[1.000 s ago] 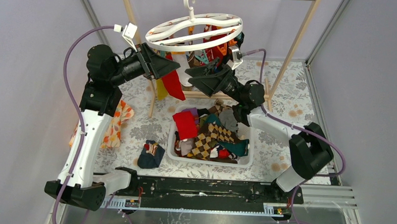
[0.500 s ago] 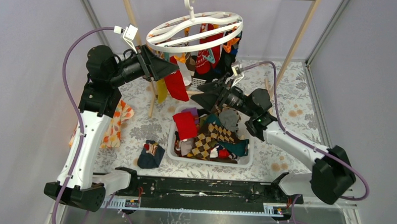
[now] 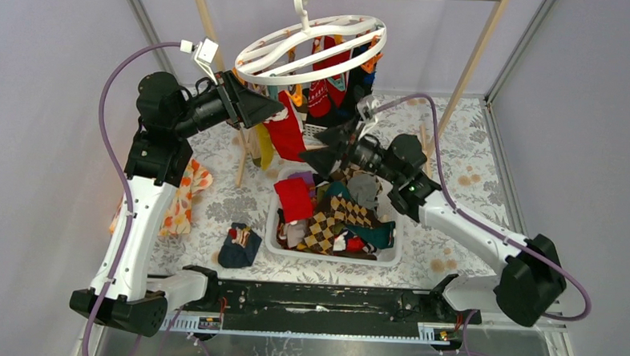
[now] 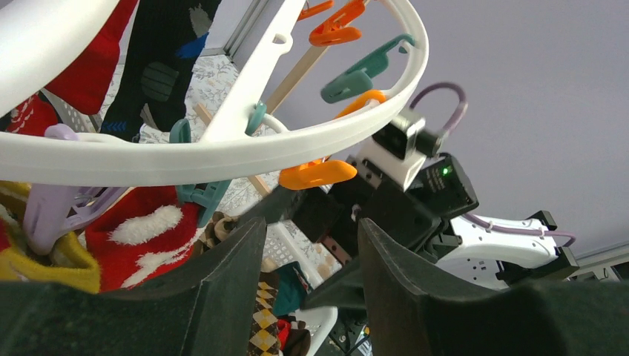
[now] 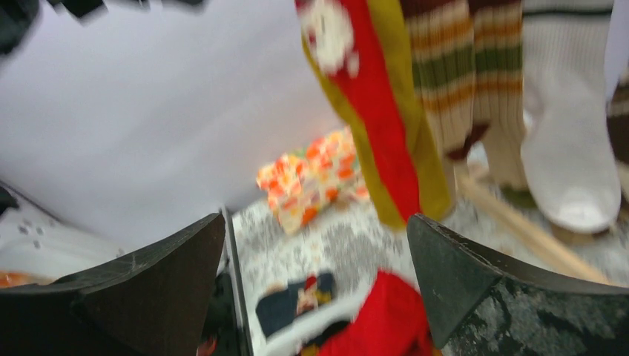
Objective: Clip the socks to the hanger
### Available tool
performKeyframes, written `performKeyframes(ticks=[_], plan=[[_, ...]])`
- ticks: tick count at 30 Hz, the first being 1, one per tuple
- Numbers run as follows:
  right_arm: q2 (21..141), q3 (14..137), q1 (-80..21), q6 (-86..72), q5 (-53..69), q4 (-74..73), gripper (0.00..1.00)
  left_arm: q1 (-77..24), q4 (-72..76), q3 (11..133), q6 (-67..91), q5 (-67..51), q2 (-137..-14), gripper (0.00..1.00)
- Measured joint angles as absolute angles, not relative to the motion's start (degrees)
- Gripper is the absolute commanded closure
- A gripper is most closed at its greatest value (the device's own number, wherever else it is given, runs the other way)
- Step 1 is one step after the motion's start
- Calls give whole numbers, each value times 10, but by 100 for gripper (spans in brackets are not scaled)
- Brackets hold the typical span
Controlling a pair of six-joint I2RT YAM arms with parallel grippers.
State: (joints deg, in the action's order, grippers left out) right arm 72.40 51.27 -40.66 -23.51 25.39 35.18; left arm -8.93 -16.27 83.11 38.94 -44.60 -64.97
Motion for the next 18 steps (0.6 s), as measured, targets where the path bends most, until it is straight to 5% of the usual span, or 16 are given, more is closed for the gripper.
performKeyframes(ticks=[18], plan=[[925, 679, -325, -477, 336, 698, 0, -89, -162, 831, 392, -446, -650, 50]])
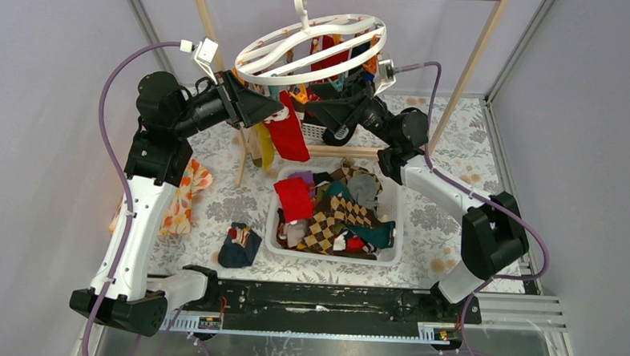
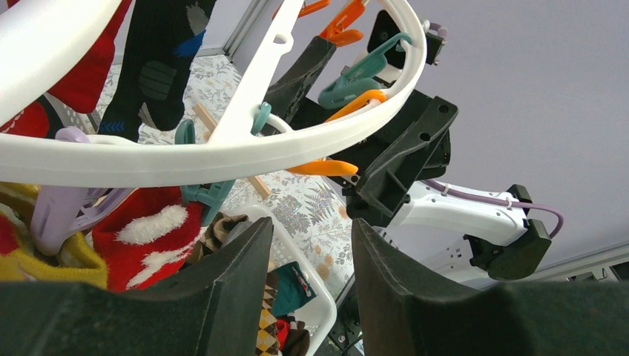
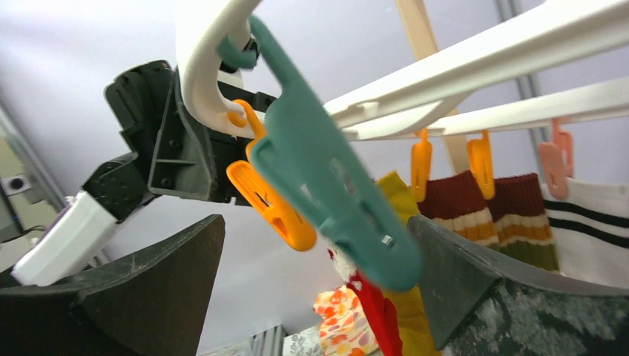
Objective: Clip the socks to the hanger
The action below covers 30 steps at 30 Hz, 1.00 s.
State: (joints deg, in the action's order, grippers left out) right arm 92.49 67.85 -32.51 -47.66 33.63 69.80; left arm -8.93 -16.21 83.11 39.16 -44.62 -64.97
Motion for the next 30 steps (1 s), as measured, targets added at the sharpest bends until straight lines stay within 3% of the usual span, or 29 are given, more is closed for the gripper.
performKeyframes(ticks=[19, 30], plan=[[981, 731, -346, -559, 379, 795, 19, -89, -161, 831, 395, -446, -650, 52], [962, 638, -382, -486, 263, 784, 23, -89, -161, 846, 388, -439, -661, 59]])
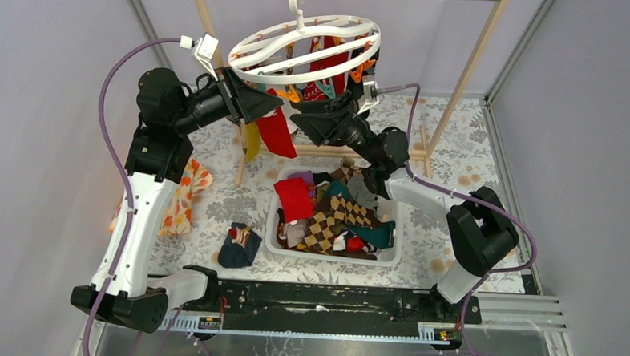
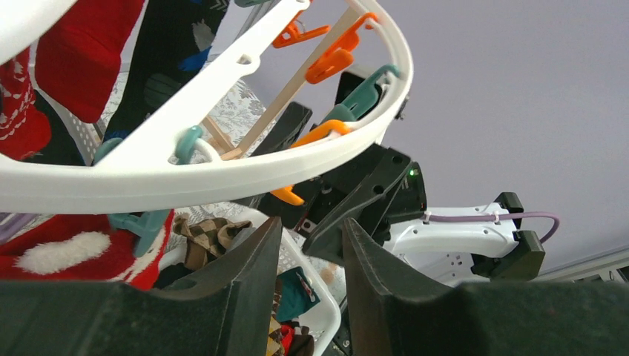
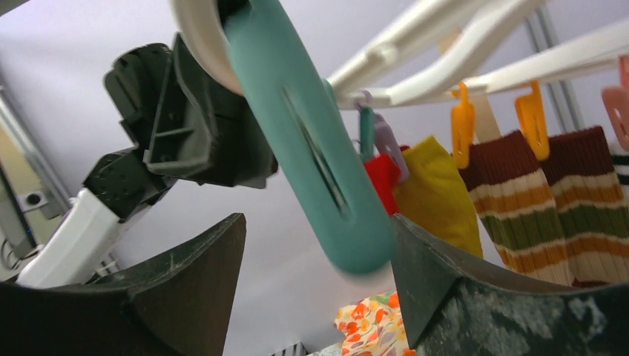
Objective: Clip the socks to the hanger
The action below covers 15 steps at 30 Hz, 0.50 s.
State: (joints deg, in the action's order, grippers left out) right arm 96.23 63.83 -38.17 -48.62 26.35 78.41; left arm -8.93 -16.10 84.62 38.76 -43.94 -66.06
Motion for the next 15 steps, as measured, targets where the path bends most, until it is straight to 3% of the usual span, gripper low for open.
performKeyframes(ticks=[5, 15], plan=[[961, 601, -397, -472, 212, 797, 15, -89, -161, 846, 380, -431, -665, 61], [1043, 690, -397, -540, 205, 893, 16, -89, -163, 848, 368, -422, -667, 62]])
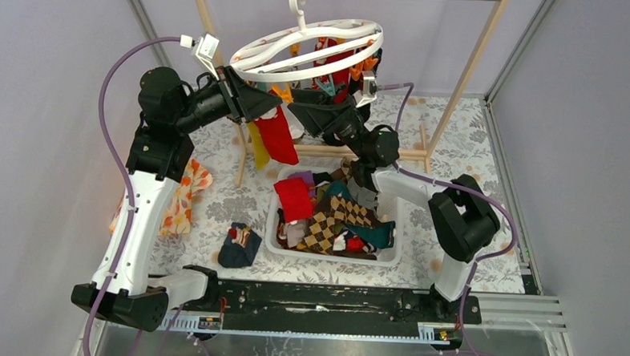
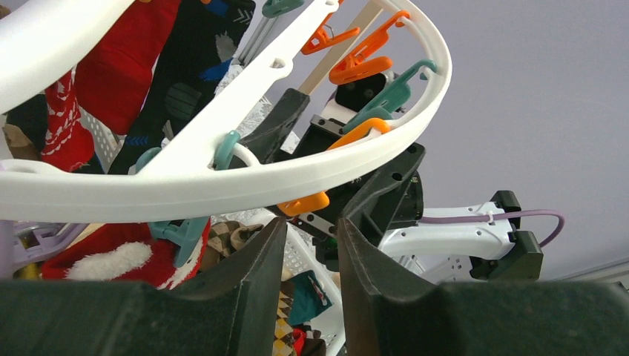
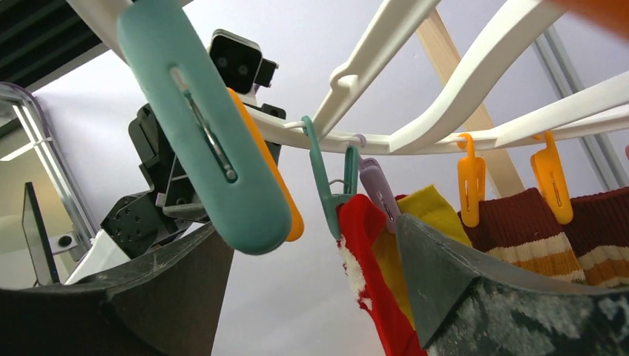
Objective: Clip the socks to the hanger
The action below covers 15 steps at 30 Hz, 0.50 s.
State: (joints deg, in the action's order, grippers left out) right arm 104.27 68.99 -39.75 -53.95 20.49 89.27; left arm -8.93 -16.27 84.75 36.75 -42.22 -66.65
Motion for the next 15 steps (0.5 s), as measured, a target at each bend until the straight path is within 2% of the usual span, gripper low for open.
performKeyframes(ticks=[8, 15], plan=[[1064, 721, -398, -560, 207, 899, 22, -89, -163, 855, 363, -422, -667, 64], [1067, 738, -406, -561, 207, 908, 51, -89, -163, 855, 362, -422, -666, 63]])
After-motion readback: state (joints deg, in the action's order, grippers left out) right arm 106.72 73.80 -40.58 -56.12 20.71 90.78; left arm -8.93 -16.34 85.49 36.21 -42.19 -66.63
